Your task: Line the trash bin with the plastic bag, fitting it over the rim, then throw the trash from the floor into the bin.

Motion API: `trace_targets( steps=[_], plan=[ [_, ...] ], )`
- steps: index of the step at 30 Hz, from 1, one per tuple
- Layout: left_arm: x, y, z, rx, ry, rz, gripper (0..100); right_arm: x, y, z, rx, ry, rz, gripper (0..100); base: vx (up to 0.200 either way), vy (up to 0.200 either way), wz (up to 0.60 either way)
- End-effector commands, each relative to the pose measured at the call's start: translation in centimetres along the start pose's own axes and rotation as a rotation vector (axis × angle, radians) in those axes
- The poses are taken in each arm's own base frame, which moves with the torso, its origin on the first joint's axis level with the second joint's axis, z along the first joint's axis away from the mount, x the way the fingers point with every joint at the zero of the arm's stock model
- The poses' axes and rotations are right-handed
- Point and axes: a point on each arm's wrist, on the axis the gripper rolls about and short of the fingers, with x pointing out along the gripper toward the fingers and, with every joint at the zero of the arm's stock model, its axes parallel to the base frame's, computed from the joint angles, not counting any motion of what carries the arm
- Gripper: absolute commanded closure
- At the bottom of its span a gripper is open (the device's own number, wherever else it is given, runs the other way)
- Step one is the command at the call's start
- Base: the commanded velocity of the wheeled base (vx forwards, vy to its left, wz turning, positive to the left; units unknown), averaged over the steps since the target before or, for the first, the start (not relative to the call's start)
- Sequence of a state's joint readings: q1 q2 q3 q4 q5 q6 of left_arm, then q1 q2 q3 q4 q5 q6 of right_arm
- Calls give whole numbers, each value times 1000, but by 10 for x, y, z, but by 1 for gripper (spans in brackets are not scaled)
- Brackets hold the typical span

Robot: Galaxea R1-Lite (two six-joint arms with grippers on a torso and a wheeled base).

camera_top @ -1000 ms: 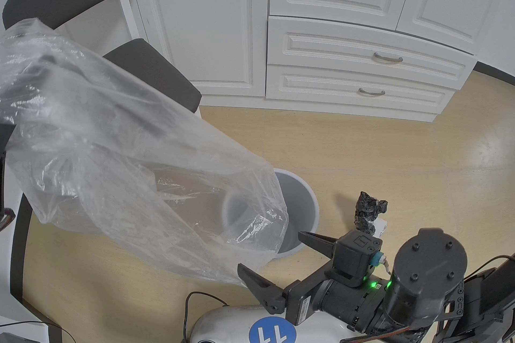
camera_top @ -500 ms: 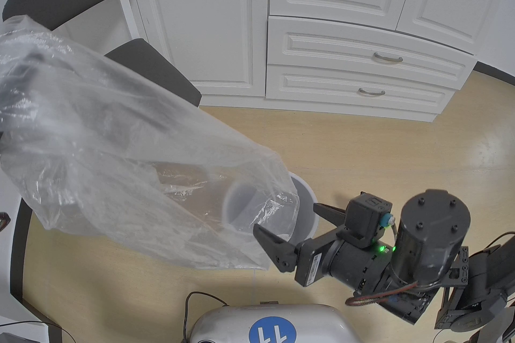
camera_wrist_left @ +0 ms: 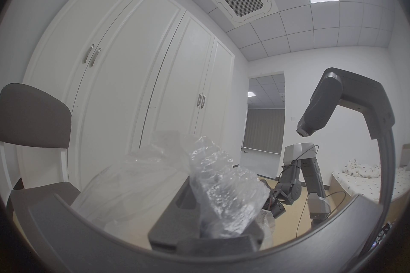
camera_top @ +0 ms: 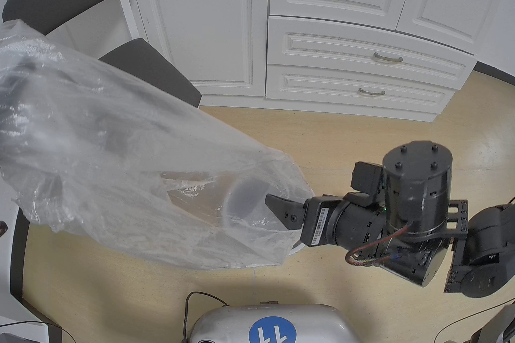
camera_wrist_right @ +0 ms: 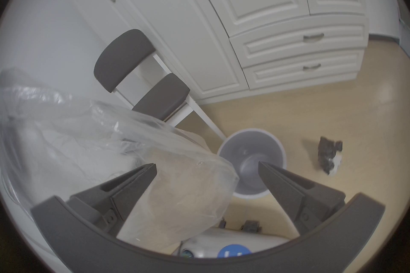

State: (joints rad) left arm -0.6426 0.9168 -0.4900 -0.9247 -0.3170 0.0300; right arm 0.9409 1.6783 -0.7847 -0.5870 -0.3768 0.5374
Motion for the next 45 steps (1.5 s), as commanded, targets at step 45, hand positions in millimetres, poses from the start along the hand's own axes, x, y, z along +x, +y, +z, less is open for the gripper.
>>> trace_targets(
  steps=[45],
  plan=[
    [-8,-5,19,8,-124,-27,100,17,-17,-44,144,-98,396,0,0,0,0]
  ],
)
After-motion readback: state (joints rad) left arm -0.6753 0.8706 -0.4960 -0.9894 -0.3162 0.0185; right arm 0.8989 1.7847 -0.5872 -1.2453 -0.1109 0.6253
